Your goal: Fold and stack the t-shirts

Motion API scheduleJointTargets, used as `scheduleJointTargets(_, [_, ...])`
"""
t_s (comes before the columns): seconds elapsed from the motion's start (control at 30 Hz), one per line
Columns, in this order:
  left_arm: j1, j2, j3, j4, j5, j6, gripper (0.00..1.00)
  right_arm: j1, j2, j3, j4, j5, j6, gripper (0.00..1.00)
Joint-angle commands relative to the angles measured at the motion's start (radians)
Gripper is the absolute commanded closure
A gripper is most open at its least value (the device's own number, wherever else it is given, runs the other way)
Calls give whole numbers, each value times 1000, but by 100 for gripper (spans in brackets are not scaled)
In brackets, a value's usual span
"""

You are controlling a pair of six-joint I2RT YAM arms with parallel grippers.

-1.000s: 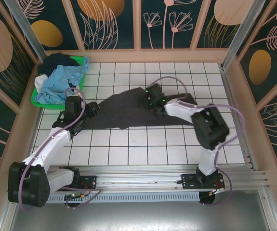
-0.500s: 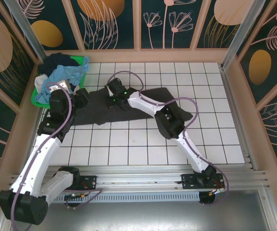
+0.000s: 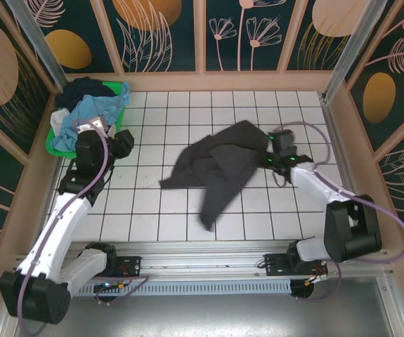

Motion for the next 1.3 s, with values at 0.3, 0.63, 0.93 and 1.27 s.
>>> scheduleJointTargets(0.3, [-246,441,16,188,177,70,46,457,-233,-143,-51,195,320,33])
scheduleJointTargets(0.63, [-431,949,373,169,220,169,47,639,-93,-207,-232,416,570,26])
scheduleJointTargets(0.93, [-441,1139,496,153,251,170,62,500,-10,-192,-298,500,573,28])
scheduleJointTargets(1.27, [-407,949,425,283,313,94,100,317,-35,-143,-133,435,355,95])
